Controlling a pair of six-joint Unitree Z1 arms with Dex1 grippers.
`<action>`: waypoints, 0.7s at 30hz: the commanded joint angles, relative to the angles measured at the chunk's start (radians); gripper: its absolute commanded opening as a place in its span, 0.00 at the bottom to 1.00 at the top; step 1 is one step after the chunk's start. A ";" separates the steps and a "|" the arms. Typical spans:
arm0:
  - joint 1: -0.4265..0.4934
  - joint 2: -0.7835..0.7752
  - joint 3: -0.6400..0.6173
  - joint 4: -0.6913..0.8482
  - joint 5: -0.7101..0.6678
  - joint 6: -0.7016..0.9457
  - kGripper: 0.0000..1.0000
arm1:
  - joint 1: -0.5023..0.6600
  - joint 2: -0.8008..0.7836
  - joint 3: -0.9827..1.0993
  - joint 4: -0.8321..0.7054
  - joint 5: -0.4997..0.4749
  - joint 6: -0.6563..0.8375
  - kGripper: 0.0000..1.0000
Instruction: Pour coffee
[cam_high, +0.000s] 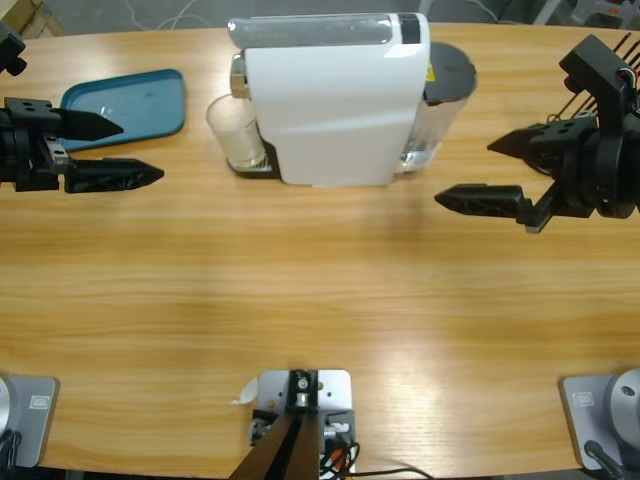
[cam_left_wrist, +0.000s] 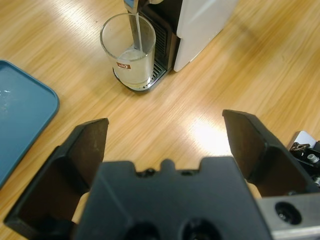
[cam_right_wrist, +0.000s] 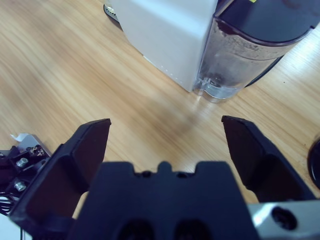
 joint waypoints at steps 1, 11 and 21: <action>0.003 0.025 -0.004 -0.009 0.002 0.012 1.00 | 0.011 -0.023 0.033 0.007 -0.027 -0.013 1.00; 0.003 0.013 0.004 -0.009 0.006 0.073 1.00 | 0.011 -0.019 0.031 0.008 -0.040 -0.013 1.00; 0.005 0.025 0.003 -0.010 0.008 0.076 1.00 | 0.011 -0.017 0.033 0.007 -0.042 -0.012 1.00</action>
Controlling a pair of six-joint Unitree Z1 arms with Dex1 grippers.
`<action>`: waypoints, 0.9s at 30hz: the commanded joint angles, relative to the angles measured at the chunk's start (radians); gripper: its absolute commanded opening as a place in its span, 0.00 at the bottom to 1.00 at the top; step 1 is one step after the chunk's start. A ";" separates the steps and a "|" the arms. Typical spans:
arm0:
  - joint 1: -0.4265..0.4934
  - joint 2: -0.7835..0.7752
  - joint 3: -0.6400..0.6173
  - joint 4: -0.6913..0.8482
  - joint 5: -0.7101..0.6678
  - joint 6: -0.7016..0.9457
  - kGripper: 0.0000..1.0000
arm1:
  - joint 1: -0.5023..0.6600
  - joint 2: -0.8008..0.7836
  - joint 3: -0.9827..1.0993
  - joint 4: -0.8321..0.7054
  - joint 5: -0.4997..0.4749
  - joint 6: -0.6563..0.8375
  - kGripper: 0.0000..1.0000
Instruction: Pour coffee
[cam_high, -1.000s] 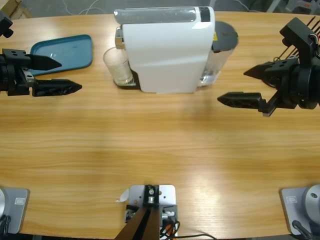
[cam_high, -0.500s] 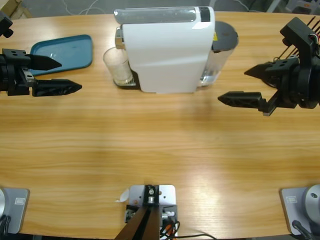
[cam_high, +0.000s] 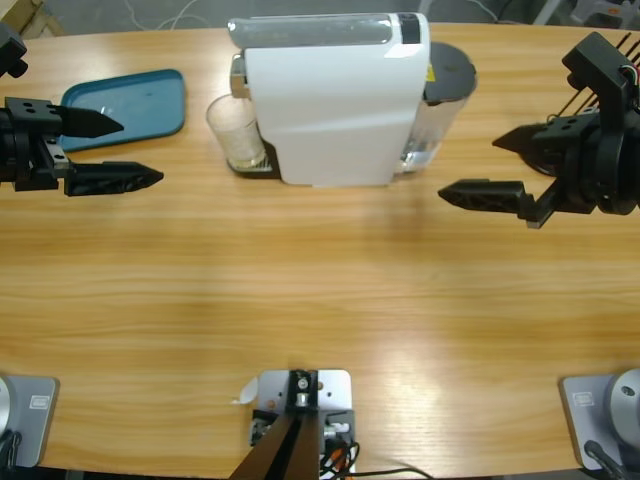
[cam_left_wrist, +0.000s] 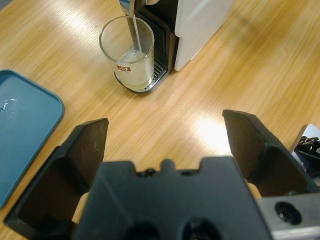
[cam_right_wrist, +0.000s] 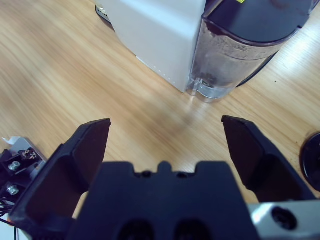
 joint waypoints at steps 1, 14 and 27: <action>0.005 0.030 0.003 -0.010 0.012 0.016 1.00 | 0.011 -0.018 0.034 0.007 -0.014 -0.013 1.00; 0.006 0.145 -0.007 -0.109 0.053 0.018 1.00 | 0.011 -0.002 0.035 0.004 -0.014 -0.011 1.00; 0.002 0.193 -0.015 -0.144 0.048 0.020 1.00 | 0.011 0.022 0.030 0.001 -0.027 -0.011 1.00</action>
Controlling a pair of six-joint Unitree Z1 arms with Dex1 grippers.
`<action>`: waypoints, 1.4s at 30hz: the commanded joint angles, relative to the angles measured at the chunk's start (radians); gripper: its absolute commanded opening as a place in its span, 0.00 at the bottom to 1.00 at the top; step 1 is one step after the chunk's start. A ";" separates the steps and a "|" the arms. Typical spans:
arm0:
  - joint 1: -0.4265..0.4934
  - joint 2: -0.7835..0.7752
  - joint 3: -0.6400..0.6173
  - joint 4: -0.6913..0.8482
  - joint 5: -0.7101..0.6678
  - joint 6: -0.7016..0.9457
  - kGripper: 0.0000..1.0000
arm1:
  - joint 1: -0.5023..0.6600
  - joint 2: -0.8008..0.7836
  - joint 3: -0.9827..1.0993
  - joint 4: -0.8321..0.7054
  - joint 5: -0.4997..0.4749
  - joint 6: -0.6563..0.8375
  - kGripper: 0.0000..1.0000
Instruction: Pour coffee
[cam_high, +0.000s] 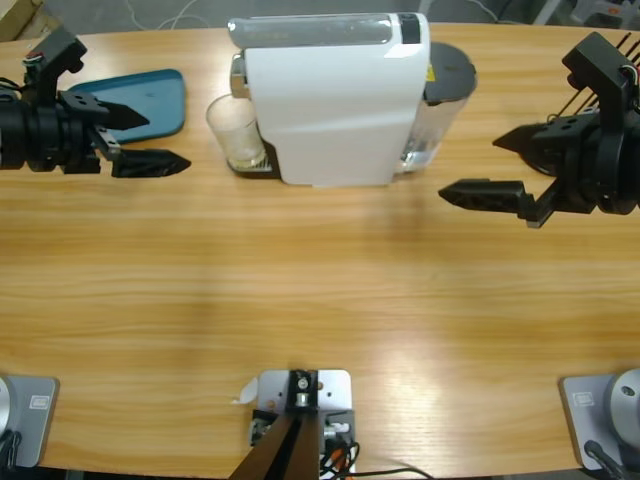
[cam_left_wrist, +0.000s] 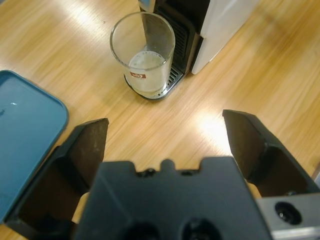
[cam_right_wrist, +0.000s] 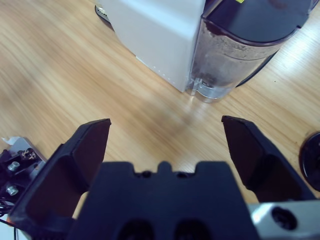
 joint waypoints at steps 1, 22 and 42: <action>0.000 0.054 -0.013 -0.026 0.010 0.020 1.00 | 0.011 0.021 0.031 0.001 -0.023 -0.011 1.00; 0.009 0.277 -0.091 -0.236 -0.063 0.115 1.00 | 0.011 0.036 0.039 -0.018 -0.025 -0.011 1.00; 0.008 0.403 -0.122 -0.289 -0.074 0.115 1.00 | 0.011 0.069 0.047 -0.050 -0.023 -0.008 1.00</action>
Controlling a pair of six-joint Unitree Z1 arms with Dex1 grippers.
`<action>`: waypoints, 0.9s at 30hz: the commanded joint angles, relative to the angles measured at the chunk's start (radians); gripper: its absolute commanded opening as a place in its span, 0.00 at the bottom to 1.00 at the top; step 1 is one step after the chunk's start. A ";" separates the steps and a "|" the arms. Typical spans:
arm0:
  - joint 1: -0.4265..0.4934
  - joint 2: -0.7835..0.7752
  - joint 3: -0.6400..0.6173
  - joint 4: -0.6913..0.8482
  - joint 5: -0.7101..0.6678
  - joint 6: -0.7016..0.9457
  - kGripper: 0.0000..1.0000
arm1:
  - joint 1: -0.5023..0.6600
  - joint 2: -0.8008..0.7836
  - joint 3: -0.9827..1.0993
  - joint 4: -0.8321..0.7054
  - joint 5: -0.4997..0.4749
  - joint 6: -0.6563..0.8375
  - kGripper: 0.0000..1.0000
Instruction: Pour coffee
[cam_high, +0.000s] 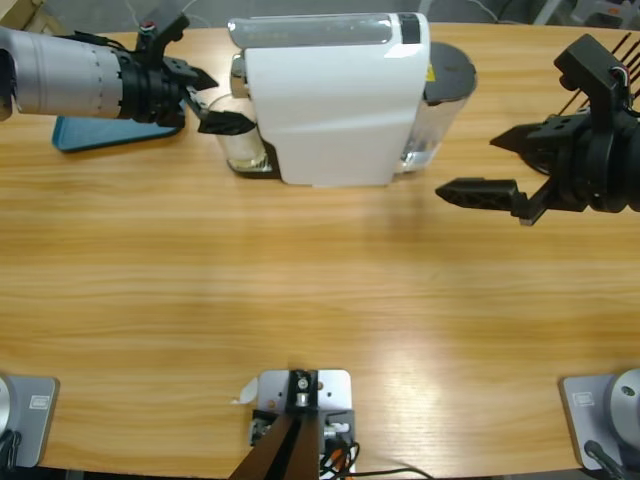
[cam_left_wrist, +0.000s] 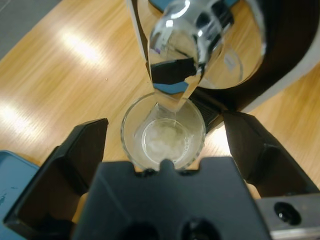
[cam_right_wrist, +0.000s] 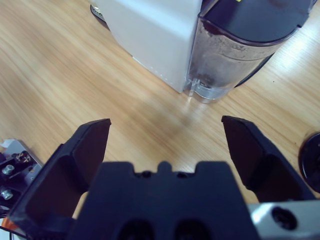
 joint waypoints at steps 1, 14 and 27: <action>0.005 0.082 -0.001 -0.018 -0.020 0.013 1.00 | 0.011 0.050 0.036 -0.022 -0.013 -0.008 1.00; 0.005 0.123 0.019 -0.047 -0.036 0.013 1.00 | 0.011 0.060 0.039 -0.026 -0.014 -0.008 1.00; 0.019 0.112 0.028 -0.058 -0.060 -0.034 0.64 | 0.011 0.063 0.039 -0.033 -0.017 -0.005 1.00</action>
